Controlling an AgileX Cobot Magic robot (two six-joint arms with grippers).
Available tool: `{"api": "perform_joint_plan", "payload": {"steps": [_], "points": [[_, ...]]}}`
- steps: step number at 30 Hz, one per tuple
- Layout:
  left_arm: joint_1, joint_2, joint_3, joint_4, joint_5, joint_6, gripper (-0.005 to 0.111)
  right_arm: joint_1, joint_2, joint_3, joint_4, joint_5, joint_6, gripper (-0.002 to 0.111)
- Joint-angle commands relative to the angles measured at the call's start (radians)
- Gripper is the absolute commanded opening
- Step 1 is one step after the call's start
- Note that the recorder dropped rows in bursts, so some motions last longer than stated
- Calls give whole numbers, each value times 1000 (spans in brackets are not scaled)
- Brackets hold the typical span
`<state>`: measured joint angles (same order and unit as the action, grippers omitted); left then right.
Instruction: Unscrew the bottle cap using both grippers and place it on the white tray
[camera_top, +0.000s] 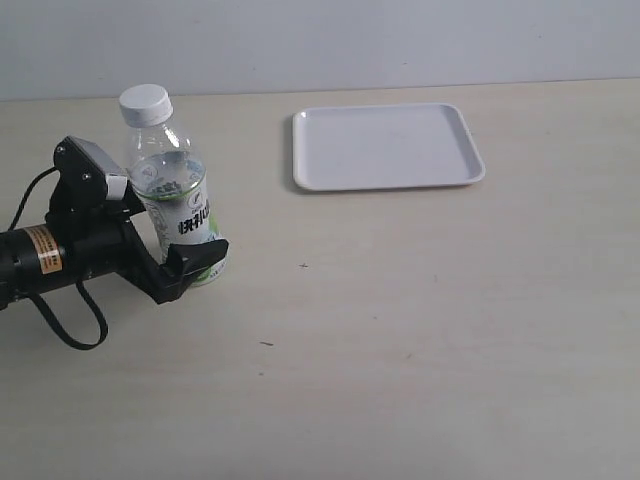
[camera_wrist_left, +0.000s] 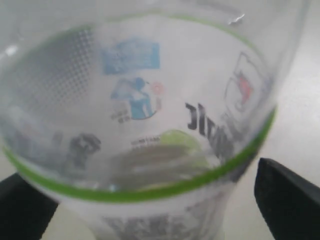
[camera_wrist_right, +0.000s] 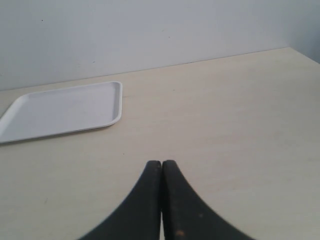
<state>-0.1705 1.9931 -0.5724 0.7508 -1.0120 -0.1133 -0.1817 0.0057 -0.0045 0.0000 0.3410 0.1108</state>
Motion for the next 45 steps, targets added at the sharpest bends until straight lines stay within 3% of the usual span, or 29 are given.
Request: {"api": "perform_joint_plan", "payload": {"steps": [1, 36, 37, 39, 43, 45], "points": [[0, 4, -12, 0, -15, 4, 105, -5, -6, 5, 0, -7, -1, 0], [0, 97, -55, -7, -75, 1, 104, -5, -6, 5, 0, -7, -1, 0], [0, 97, -55, -7, -75, 1, 98, -5, -6, 5, 0, -7, -1, 0], [0, 97, -55, 6, -90, 7, 75, -5, -6, 5, 0, -7, -1, 0], [0, 97, -55, 27, -113, 3, 7, -5, -6, 5, 0, -7, -1, 0], [0, 97, -55, 55, -143, -52, 1, -5, -6, 5, 0, -7, -1, 0]]}}
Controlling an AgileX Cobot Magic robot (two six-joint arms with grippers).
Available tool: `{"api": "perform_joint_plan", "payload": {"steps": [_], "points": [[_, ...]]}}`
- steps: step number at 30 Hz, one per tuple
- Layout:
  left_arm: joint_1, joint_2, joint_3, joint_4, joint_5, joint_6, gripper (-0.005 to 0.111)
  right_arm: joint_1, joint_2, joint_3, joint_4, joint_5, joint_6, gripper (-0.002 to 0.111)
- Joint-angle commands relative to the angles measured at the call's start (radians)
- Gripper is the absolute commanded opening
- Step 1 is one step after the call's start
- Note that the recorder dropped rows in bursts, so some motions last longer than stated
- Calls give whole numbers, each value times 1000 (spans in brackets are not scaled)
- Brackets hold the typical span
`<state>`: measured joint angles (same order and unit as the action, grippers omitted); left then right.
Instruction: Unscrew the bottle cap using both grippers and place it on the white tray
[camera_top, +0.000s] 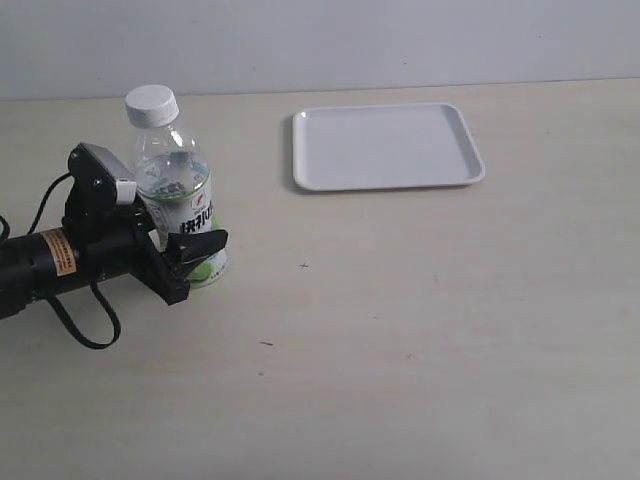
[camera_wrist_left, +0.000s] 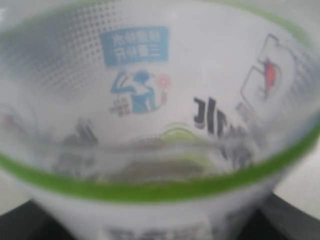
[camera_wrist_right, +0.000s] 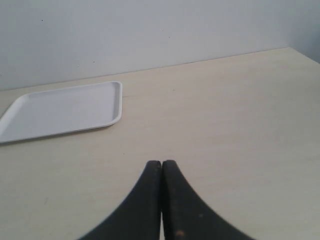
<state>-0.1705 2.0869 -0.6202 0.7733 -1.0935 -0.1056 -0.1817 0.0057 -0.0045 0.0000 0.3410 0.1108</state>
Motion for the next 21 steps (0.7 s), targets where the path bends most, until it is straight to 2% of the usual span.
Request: {"api": "perform_joint_plan", "payload": {"steps": [1, 3, 9, 14, 17, 21], "points": [[0, 1, -7, 60, -83, -66, 1, -5, -6, 5, 0, -7, -1, 0], [0, -14, -7, 92, -83, -48, 0, -5, -6, 5, 0, -7, -1, 0], [0, -94, -7, 103, 61, -62, 0, -5, -6, 5, 0, -7, -1, 0], [-3, -144, -7, 161, 123, -74, 0, -5, -6, 5, 0, -7, -1, 0], [-21, -157, -7, 174, 157, -74, 0, -5, -6, 5, -11, -35, -6, 0], [-63, -157, -7, 171, 204, 20, 0, -5, -6, 5, 0, -143, -8, 0]]}}
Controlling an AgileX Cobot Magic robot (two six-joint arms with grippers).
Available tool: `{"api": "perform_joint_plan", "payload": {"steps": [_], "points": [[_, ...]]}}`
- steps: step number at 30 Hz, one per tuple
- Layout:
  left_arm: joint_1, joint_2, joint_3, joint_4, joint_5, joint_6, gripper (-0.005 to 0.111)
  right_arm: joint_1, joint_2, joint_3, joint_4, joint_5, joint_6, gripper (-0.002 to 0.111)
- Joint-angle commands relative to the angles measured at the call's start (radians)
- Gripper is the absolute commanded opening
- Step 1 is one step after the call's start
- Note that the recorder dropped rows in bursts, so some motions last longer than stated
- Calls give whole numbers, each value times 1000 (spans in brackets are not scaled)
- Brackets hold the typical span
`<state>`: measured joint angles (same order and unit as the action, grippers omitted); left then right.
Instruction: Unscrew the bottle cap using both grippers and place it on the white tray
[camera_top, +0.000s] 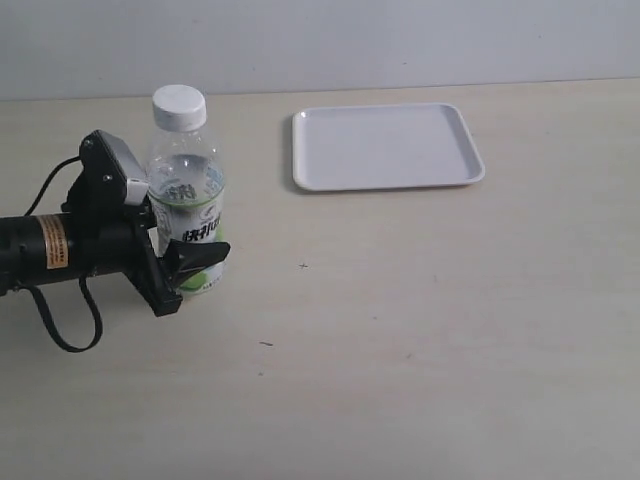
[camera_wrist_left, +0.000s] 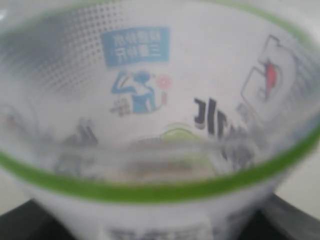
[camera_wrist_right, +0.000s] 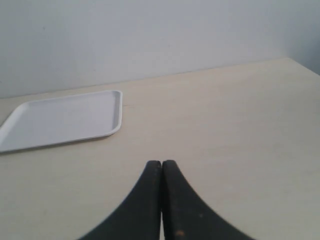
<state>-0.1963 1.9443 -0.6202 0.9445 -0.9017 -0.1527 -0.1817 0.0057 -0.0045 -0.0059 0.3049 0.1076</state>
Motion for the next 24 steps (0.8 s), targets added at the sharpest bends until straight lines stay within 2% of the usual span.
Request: {"api": "perform_joint_plan", "payload": {"steps": [1, 7, 11, 14, 16, 20, 24], "points": [[-49, -15, -9, -4, 16, 76, 0, -5, -6, 5, 28, -129, -1, 0], [-65, -15, -23, -22, 48, 66, 0, -5, -6, 5, 146, -311, 9, 0], [-65, -15, -25, -6, 48, 66, 0, -5, -6, 5, 317, -504, 147, 0], [-65, -15, -25, -6, 48, 68, 0, -5, -6, -57, 258, -562, 239, 0], [-65, -15, -25, -3, 48, 68, 0, -5, 26, -165, 153, -505, 278, 0], [-65, -15, -25, -3, 48, 68, 0, -5, 269, -473, 6, -259, 291, 0], [-65, -15, -25, -4, 50, 68, 0, -5, 602, -784, 13, 100, 94, 0]]}}
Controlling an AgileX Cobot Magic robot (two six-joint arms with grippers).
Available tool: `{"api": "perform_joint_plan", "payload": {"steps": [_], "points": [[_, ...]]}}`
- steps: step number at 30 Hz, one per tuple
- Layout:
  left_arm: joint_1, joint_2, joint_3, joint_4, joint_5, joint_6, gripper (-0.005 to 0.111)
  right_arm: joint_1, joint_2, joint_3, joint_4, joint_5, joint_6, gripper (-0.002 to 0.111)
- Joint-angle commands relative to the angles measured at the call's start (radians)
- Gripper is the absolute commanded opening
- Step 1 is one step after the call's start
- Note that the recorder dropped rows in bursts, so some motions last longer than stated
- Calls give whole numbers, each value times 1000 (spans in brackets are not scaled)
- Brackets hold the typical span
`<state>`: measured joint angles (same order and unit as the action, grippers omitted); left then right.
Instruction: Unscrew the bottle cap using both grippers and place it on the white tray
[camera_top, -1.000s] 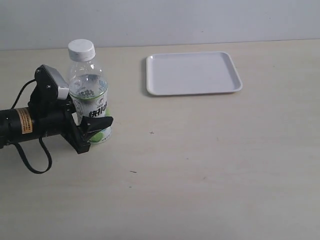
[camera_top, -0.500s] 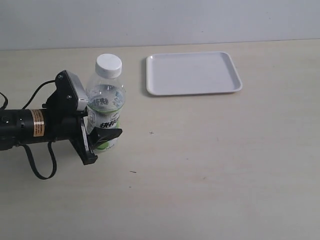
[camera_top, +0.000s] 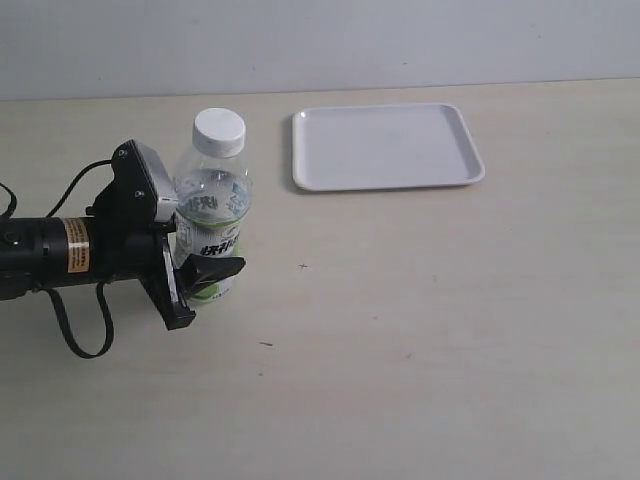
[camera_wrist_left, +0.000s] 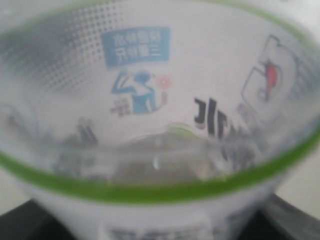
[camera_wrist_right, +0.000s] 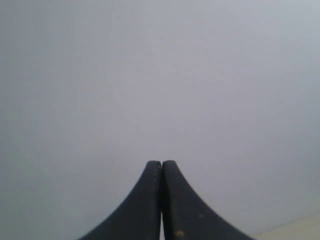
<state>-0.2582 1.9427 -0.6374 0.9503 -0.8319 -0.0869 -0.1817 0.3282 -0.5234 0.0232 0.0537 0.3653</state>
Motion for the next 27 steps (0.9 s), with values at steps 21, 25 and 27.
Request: {"api": "perform_joint_plan", "payload": {"steps": [21, 25, 27], "points": [[-3, -15, -7, 35, -7, 25, 0, 441, 1233, -823, 564, 998, -758, 0], [-3, -15, -7, 60, -7, 25, 0, 537, 1278, -883, 534, 961, -779, 0], [-3, -15, -7, 62, -7, 25, 0, 580, 1297, -930, 490, 965, -780, 3]]}}
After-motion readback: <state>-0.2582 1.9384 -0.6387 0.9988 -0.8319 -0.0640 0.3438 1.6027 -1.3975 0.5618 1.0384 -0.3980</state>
